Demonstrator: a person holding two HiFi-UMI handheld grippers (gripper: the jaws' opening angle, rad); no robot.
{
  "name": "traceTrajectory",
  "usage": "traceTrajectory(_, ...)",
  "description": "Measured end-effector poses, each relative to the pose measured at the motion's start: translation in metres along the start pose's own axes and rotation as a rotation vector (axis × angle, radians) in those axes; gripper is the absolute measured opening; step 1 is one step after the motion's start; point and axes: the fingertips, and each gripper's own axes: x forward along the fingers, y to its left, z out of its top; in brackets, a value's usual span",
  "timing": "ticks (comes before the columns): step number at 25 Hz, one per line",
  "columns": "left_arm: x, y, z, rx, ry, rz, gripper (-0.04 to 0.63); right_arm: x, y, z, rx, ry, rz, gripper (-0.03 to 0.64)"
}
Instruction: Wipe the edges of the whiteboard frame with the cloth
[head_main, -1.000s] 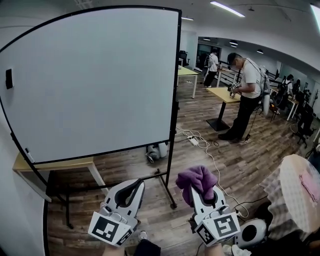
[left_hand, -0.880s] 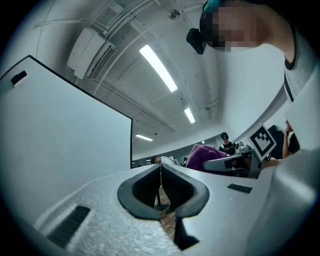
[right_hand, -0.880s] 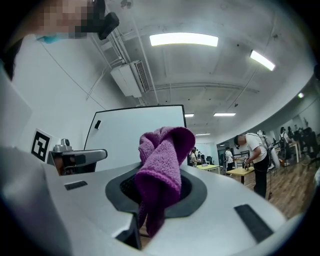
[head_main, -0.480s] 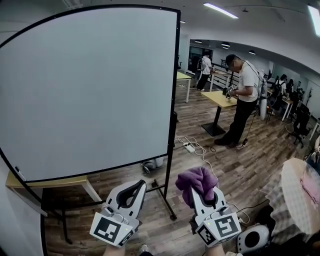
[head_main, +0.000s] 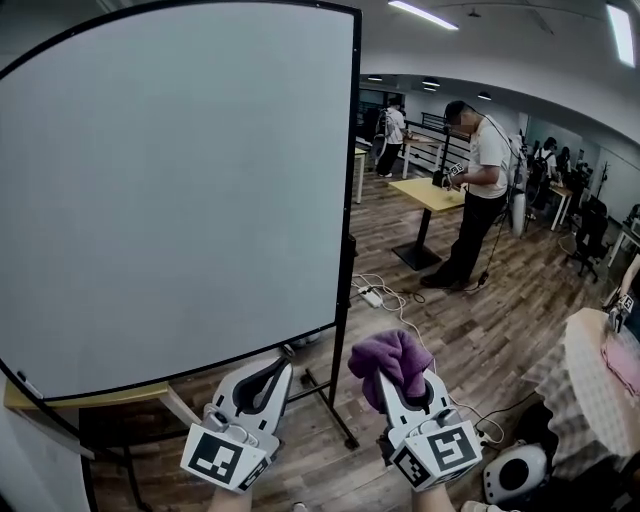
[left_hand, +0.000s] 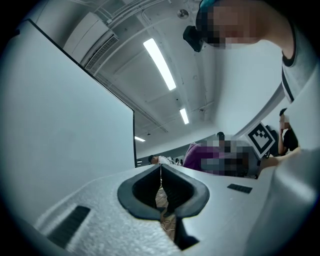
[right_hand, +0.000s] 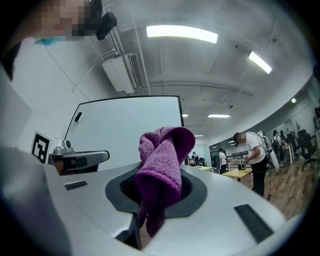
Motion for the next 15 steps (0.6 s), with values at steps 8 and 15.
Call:
traceTrajectory(8, 0.001, 0.038, -0.009, 0.0, -0.008, -0.024, 0.021, 0.039, 0.007, 0.002, -0.002, -0.02, -0.044, 0.066)
traceTrajectory(15, 0.0, 0.06, -0.017, -0.006, -0.012, -0.03, 0.021, 0.061, 0.009, 0.006, -0.011, -0.023, -0.07, 0.066)
